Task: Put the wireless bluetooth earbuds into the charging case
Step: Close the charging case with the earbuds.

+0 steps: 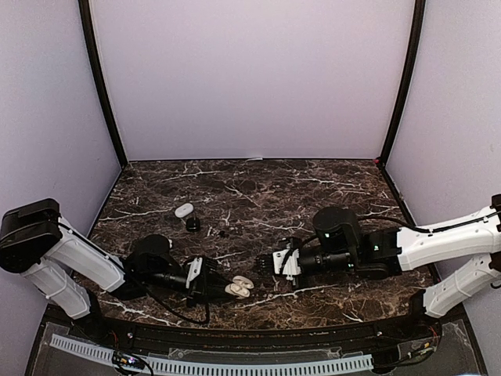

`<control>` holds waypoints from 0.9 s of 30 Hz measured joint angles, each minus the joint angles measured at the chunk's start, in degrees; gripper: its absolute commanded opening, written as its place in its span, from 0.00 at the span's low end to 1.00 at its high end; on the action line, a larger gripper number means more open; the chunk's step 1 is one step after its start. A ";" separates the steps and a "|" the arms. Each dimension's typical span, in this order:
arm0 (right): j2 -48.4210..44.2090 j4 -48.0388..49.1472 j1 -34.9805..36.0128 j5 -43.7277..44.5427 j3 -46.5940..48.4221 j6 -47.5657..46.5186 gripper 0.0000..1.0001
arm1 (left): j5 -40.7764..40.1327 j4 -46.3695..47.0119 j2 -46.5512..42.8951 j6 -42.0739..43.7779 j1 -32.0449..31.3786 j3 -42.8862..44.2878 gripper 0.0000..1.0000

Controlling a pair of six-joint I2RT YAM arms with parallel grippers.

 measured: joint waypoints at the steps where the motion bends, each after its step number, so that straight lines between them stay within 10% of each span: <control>1: 0.13 2.19 -0.15 0.74 -1.16 2.78 0.00 | -1.33 0.70 -0.46 0.31 0.00 -0.52 0.13; 15: 16.57 9.99 -6.14 -0.57 5.35 33.99 0.00 | -6.82 10.32 -3.13 0.98 0.00 -4.42 0.13; 27: 18.34 9.33 -6.78 -14.40 6.27 35.32 0.00 | -6.54 10.49 -3.37 0.15 0.00 -4.44 0.13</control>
